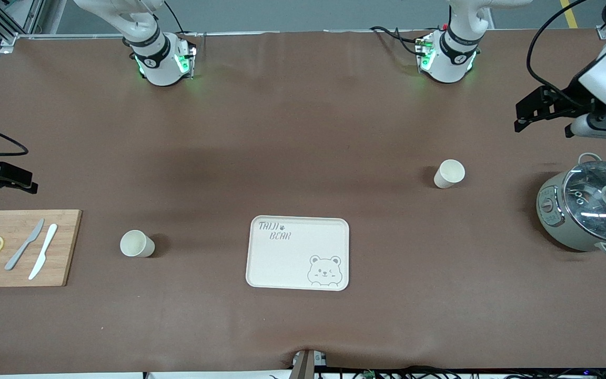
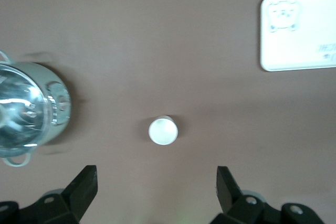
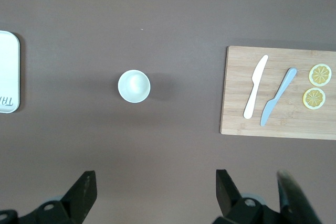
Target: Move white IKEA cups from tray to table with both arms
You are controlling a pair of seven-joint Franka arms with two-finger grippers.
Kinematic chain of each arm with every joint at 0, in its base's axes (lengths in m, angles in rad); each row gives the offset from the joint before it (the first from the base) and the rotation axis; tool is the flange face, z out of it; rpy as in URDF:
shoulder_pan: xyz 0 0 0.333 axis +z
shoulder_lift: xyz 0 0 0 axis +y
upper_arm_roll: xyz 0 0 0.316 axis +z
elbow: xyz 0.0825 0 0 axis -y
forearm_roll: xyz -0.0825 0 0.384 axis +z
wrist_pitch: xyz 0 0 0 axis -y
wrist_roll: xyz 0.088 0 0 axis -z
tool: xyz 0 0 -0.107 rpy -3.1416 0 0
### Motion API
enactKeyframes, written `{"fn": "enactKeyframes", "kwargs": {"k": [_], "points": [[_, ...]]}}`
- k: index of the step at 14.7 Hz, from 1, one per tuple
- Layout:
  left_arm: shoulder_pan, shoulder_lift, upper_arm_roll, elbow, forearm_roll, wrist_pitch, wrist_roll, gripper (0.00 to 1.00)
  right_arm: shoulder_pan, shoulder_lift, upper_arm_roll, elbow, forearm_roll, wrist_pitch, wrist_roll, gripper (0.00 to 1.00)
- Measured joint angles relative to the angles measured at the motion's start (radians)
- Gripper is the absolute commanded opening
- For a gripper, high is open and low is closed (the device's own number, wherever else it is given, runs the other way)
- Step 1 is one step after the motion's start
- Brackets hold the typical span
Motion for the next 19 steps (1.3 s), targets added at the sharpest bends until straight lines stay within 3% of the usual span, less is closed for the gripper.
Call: {"fn": "enactKeyframes", "kwargs": {"k": [4,19], "points": [[0.001,0.010,-0.016,0.000,0.033,0.051,-0.011,1.00,0.000,0.000,0.001,-0.002,-0.001,0.000,0.000,1.00],[0.012,0.055,-0.016,0.000,0.035,0.048,0.048,1.00,0.000,0.000,0.003,-0.004,-0.002,0.001,0.000,1.00]]}}
